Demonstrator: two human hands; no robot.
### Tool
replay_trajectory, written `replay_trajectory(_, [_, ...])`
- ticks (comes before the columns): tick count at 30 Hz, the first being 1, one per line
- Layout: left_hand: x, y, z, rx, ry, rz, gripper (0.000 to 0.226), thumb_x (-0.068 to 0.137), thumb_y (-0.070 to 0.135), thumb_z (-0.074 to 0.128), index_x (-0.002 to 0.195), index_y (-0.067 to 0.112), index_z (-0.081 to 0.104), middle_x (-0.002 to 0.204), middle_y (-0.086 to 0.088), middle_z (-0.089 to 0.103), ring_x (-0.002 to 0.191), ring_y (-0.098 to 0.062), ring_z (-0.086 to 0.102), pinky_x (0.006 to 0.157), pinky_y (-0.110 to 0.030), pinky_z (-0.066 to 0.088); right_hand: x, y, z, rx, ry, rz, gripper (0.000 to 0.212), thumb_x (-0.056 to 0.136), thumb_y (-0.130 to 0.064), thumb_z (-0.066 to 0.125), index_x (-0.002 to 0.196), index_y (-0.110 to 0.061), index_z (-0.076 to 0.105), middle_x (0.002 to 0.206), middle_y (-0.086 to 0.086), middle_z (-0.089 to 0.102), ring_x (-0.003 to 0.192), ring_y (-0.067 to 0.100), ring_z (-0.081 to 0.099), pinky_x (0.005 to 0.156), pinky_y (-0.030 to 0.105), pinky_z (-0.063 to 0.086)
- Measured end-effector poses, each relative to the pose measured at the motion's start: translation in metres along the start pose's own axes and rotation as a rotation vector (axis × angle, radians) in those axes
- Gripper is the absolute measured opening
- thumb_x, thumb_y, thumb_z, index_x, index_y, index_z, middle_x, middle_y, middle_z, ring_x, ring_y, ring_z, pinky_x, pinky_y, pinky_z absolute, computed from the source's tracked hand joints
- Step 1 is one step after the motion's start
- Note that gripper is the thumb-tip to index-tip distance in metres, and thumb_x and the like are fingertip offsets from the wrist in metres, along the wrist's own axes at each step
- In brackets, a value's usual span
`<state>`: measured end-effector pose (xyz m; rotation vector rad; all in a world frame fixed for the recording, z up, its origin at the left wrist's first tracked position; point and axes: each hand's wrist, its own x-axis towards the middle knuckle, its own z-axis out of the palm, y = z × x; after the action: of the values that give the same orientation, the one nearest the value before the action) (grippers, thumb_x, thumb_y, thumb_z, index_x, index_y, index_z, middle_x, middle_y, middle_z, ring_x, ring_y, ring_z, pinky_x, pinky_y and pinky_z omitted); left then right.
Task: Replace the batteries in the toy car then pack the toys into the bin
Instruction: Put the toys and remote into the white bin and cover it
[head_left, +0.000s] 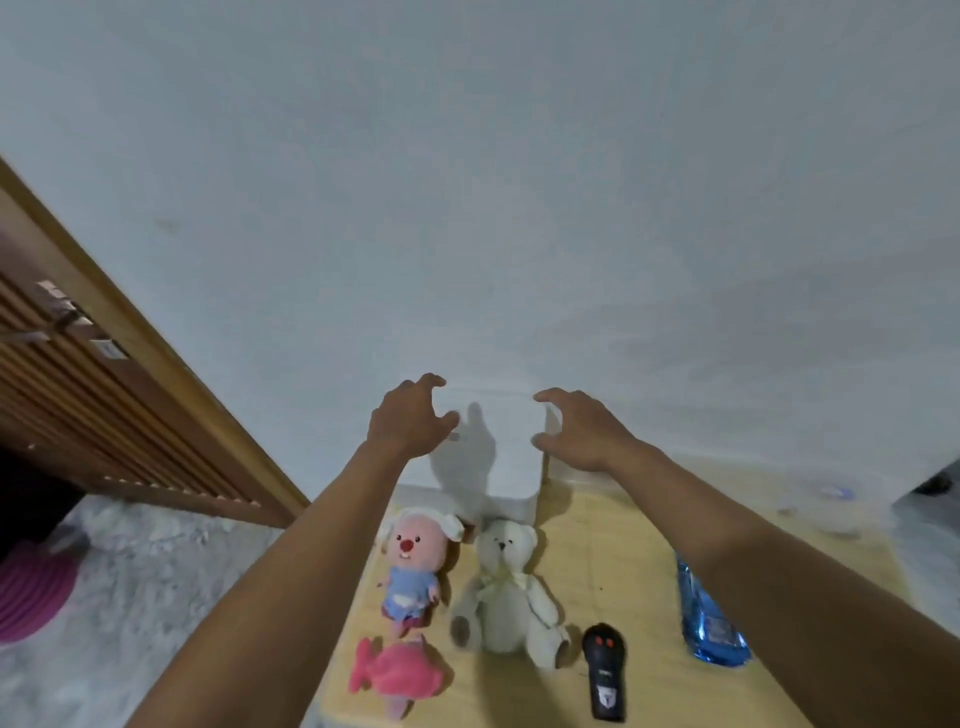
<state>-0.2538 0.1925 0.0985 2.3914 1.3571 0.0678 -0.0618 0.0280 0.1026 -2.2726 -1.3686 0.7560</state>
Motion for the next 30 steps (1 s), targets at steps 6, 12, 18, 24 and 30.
replay_trajectory(6, [0.015,-0.05,0.013,0.029,-0.161,-0.037,0.086,0.087,0.061,0.069,0.157,0.033,0.027,0.159,-0.011,0.029,0.139,-0.04,0.04,0.111,-0.052,0.041,0.031,-0.021,0.065,-0.002,-0.019,0.13,0.075,0.088,-0.04,0.069,0.152,-0.032,0.032,0.16,0.003,0.026,0.14,0.025,0.042,0.108,0.036,0.04])
replay_trajectory(12, [0.029,-0.086,0.041,-0.03,-0.26,0.018,0.1,0.08,0.074,0.067,0.16,0.04,0.017,0.171,-0.004,0.002,0.145,-0.038,0.04,0.116,-0.053,0.037,0.047,-0.025,0.1,-0.094,-0.02,0.216,0.085,0.087,-0.051,0.065,0.157,-0.037,0.02,0.168,-0.001,0.001,0.148,0.037,0.026,0.115,0.044,0.033])
replay_trajectory(18, [0.037,-0.092,0.051,-0.041,-0.275,0.126,0.098,0.081,0.071,0.068,0.16,0.036,0.022,0.169,-0.006,0.011,0.148,-0.04,0.032,0.119,-0.05,0.031,0.055,-0.031,0.108,-0.073,0.018,0.29,0.088,0.084,-0.053,0.068,0.157,-0.033,0.023,0.166,0.001,0.008,0.146,0.036,0.028,0.113,0.044,0.033])
replay_trajectory(24, [0.044,-0.093,0.059,0.062,-0.309,0.164,0.093,0.073,0.074,0.067,0.152,0.044,0.03,0.161,0.0,0.017,0.136,-0.036,0.042,0.108,-0.049,0.038,0.057,-0.036,0.107,-0.038,0.086,0.361,0.095,0.075,-0.056,0.078,0.154,-0.03,0.032,0.162,-0.006,0.021,0.141,0.033,0.03,0.109,0.042,0.035])
replay_trajectory(30, [0.047,-0.091,0.062,0.086,-0.308,0.177,0.088,0.078,0.069,0.07,0.152,0.044,0.031,0.163,-0.001,0.015,0.135,-0.038,0.041,0.107,-0.046,0.036,0.055,-0.042,0.1,-0.033,0.092,0.389,0.093,0.073,-0.053,0.082,0.151,-0.028,0.039,0.157,-0.007,0.029,0.136,0.032,0.033,0.102,0.036,0.035])
